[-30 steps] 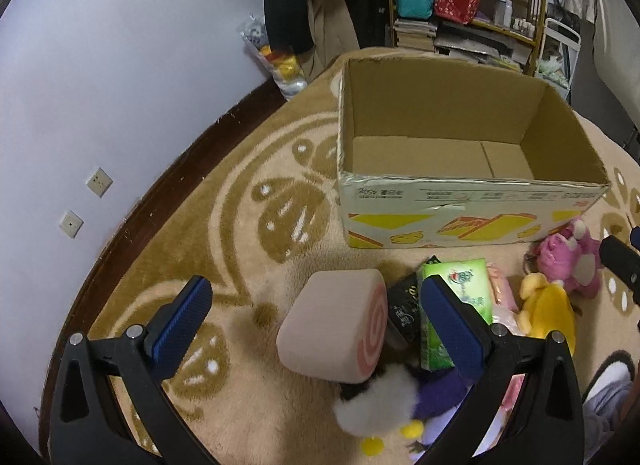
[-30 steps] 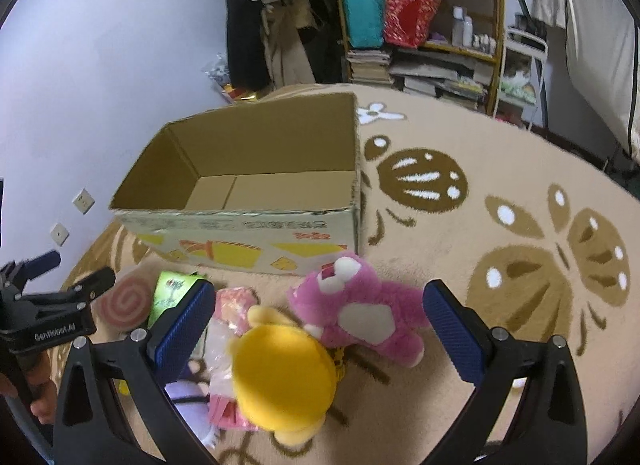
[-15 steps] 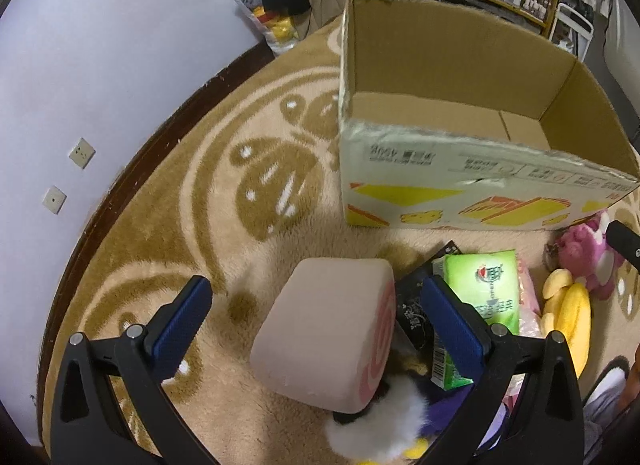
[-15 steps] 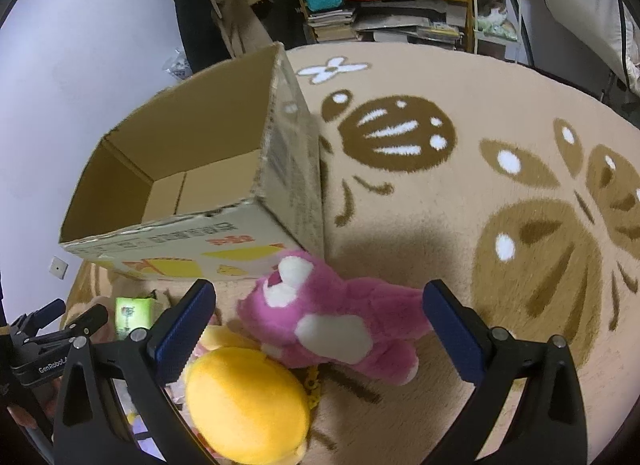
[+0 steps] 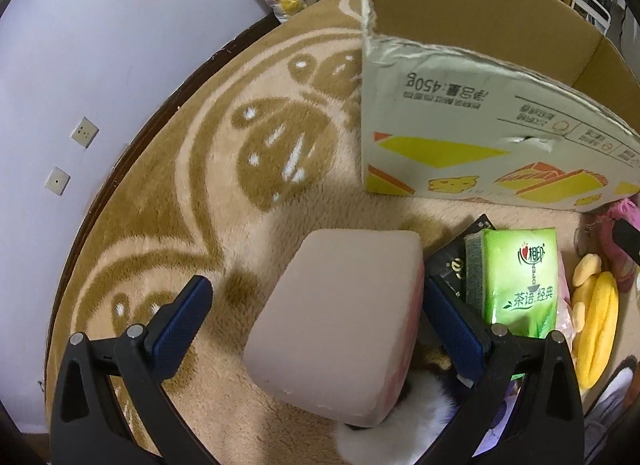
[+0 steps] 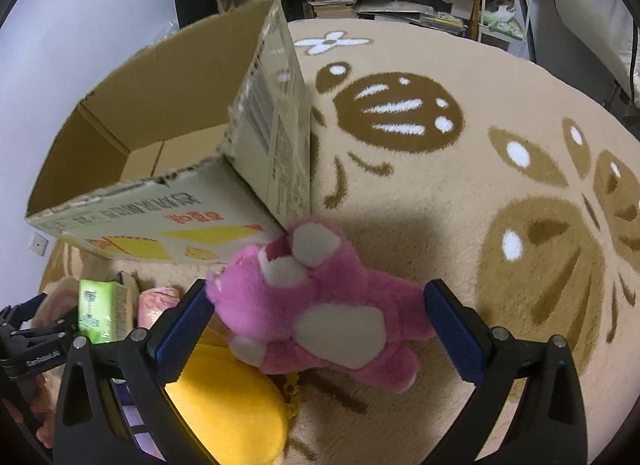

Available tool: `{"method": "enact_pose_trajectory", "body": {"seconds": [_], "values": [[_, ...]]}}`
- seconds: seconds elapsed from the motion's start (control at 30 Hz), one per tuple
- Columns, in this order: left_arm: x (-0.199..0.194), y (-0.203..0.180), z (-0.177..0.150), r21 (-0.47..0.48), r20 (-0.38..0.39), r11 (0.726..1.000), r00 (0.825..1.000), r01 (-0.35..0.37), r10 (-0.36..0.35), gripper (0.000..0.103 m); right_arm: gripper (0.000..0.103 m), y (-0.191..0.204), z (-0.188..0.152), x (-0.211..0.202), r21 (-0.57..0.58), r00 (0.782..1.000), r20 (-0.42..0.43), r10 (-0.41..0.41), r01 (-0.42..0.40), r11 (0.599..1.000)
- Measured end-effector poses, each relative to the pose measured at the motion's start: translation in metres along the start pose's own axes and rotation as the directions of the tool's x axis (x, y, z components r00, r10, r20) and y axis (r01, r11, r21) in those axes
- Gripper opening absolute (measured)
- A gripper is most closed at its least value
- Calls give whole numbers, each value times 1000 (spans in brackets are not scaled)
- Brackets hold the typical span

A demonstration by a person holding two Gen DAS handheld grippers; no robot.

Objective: Organize soft objects
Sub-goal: 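Grasp the pink roll cushion with the left tool while the right tool grasps the pink plush bear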

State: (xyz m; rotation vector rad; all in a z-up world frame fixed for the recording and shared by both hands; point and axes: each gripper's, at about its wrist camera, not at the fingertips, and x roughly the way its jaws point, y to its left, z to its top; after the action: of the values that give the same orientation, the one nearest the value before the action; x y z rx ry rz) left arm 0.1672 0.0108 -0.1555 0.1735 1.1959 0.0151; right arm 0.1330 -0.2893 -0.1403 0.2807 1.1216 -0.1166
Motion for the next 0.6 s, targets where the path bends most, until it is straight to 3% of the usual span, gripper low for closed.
{"method": "enact_pose_trajectory", "body": {"seconds": [0.07, 0.23, 0.4, 0.47, 0.6], "values": [[0, 1, 0, -9, -2, 1000, 1000, 7, -7, 101, 103, -2, 1, 3, 1, 1000, -4, -5, 5, 1000], [0, 3, 0, -23, -10, 998, 999, 53, -53, 86, 103, -4, 2, 9, -6, 1000, -3, -26, 26, 1000], [-4, 0, -4, -25, -12, 993, 993, 117, -117, 53, 97, -3, 1, 11, -40, 999, 0, -42, 42, 998], [-6, -3, -4, -8, -4, 994, 994, 112, -112, 46, 95, -2, 0, 9, -52, 999, 11, -46, 47, 998], [-12, -5, -6, 8, -7, 996, 996, 92, -92, 42, 85, 3, -3, 1, -81, 998, 39, -56, 59, 995]]}}
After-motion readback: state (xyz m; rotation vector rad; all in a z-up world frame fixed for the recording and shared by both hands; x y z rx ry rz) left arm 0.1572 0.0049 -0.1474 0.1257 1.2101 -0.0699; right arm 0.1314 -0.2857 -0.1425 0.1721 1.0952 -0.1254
